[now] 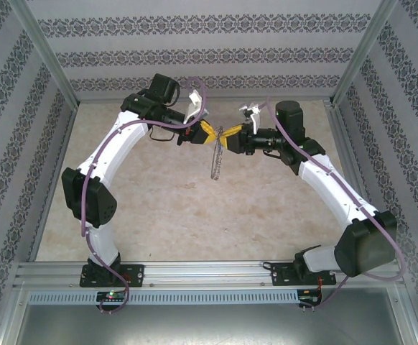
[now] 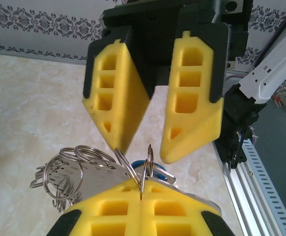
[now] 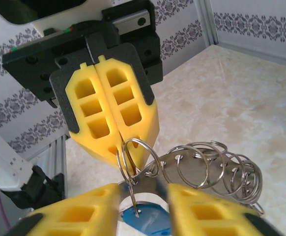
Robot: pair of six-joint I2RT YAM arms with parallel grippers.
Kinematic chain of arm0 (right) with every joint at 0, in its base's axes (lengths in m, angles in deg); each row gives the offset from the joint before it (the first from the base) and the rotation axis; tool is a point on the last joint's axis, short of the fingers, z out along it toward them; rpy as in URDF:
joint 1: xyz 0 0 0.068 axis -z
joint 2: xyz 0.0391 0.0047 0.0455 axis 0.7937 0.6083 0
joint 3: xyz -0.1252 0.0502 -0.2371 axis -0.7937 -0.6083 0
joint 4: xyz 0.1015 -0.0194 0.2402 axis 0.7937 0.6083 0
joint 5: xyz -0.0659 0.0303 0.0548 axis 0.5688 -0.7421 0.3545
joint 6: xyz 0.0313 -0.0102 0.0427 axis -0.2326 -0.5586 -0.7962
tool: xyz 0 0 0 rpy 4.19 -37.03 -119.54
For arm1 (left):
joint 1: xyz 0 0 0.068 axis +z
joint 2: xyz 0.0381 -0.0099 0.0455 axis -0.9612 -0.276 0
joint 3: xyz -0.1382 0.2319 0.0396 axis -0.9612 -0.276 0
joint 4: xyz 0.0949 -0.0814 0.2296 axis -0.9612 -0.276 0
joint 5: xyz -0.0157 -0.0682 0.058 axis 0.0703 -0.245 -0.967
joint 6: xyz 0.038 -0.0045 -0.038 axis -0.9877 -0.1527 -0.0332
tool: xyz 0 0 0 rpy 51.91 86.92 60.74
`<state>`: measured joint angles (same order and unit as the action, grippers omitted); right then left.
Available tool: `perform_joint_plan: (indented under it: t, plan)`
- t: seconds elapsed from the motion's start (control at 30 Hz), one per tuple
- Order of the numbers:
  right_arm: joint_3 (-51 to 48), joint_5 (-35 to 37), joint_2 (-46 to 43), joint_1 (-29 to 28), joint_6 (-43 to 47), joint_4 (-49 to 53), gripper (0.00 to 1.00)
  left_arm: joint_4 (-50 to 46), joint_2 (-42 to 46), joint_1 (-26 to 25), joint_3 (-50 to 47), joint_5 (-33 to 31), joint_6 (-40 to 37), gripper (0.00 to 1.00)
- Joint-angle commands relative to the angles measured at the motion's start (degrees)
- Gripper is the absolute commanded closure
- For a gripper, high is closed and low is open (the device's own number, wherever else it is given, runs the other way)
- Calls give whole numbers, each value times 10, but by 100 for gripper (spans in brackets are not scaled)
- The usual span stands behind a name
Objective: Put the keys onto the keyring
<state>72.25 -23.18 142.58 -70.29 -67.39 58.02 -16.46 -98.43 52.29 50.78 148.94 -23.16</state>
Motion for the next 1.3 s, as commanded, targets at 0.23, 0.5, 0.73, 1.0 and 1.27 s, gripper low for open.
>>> perform_joint_plan:
  t: [0.23, 0.5, 0.73, 1.0, 1.27]
  plan:
    - [-31, -37, 4, 11, -24, -53, 100, 29, 21, 1, 3, 21, 10, 100]
    - [-16, -78, 37, 4, -25, -42, 100, 37, 22, 1, 3, 32, 16, 100]
    - [3, -116, 69, 6, -25, -34, 100, 38, 21, 1, 0, 35, 17, 100]
    - [-5, -106, 43, 22, -32, -38, 65, 37, 21, 1, -2, 34, 16, 100]
    - [-24, -81, -24, 42, -29, -36, 65, 32, 21, 1, -2, 37, 13, 100]
